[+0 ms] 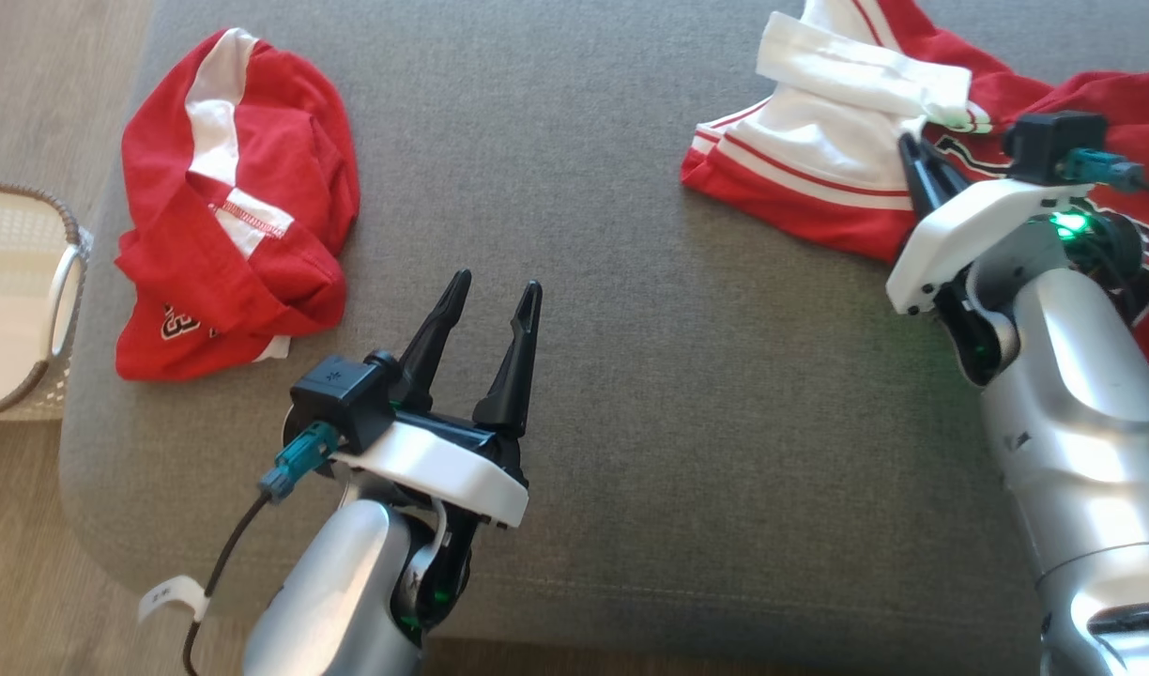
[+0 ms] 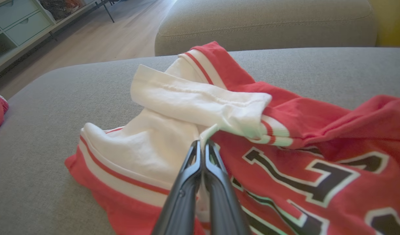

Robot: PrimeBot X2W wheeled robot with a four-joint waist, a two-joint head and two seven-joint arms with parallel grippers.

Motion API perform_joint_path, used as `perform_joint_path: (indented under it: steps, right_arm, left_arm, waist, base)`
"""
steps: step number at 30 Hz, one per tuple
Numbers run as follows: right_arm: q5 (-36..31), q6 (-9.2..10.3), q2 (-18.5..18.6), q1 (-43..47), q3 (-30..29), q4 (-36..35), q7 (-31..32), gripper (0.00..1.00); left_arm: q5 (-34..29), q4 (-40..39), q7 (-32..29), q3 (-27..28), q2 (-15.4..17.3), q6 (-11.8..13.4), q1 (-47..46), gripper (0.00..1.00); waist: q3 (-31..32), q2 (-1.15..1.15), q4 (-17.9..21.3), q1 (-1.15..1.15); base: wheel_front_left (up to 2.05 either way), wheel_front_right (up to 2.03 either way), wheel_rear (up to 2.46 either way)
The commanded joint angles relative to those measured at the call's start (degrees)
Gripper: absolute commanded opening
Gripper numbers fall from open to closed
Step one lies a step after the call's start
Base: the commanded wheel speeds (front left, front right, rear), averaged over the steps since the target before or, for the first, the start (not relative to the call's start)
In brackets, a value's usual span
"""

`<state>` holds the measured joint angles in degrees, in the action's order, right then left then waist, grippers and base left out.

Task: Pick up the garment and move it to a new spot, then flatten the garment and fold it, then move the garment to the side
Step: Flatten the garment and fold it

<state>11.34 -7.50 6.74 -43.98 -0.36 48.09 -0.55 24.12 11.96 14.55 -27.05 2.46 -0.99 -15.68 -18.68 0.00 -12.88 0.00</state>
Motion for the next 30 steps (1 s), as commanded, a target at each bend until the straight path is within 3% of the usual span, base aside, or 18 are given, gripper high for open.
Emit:
perform_joint_path:
  steps: [1,6,11,17,23,24,25,30]
  right_arm:
    - [1.4,0.01,-0.5,-0.4,2.9,-2.2,-1.2,0.0]
    - [3.1,0.01,-0.8,0.9,6.3,-4.0,-2.8,0.0]
    - [5.8,0.01,-1.2,4.6,14.1,-9.2,-4.9,0.0]
    - [7.4,0.01,1.8,10.5,28.1,-17.0,-7.2,0.0]
    - [10.4,0.01,7.6,14.5,44.2,-23.3,-6.9,0.0]
    - [10.7,0.01,8.6,14.9,46.3,-23.6,-6.3,0.37]
    - [11.0,0.01,9.6,15.2,47.8,-23.6,-5.6,1.0]
    - [12.9,0.01,11.5,16.3,48.9,-22.8,-5.1,1.0]
  left_arm:
    - [-0.2,-1.4,0.4,1.8,0.4,0.2,-1.7,1.0]
    - [-0.3,-1.1,0.4,2.0,0.4,0.2,-1.5,1.0]
    - [-0.5,-0.6,0.4,2.2,0.4,0.2,-0.7,1.0]
    - [-0.5,-0.3,0.4,2.0,0.4,0.2,0.3,1.0]
    - [-0.9,0.3,0.4,2.3,0.4,0.1,1.8,1.0]
    - [-1.0,0.5,0.4,2.4,0.4,0.0,2.1,1.0]
    - [-1.1,0.5,0.4,2.5,0.4,0.1,2.4,1.0]
    - [-1.5,0.5,0.4,2.9,0.4,0.2,3.8,1.0]
  waist:
    - [0.7,0.0,0.6,0.0]
    - [1.9,0.0,1.3,0.0]
    - [4.1,0.0,2.0,0.0]
    - [6.6,0.0,1.9,0.0]
    - [9.3,0.0,1.8,0.0]
    - [9.7,0.0,1.9,0.0]
    - [10.1,0.0,2.0,0.0]
    - [11.5,0.0,3.3,0.0]
  base:
    - [0.0,0.0,0.0]
    - [0.0,0.0,0.0]
    - [0.0,0.0,0.0]
    - [0.0,0.0,0.0]
    - [0.0,0.0,0.0]
    - [0.0,0.0,0.0]
    - [0.0,0.0,0.0]
    - [0.0,0.0,0.0]
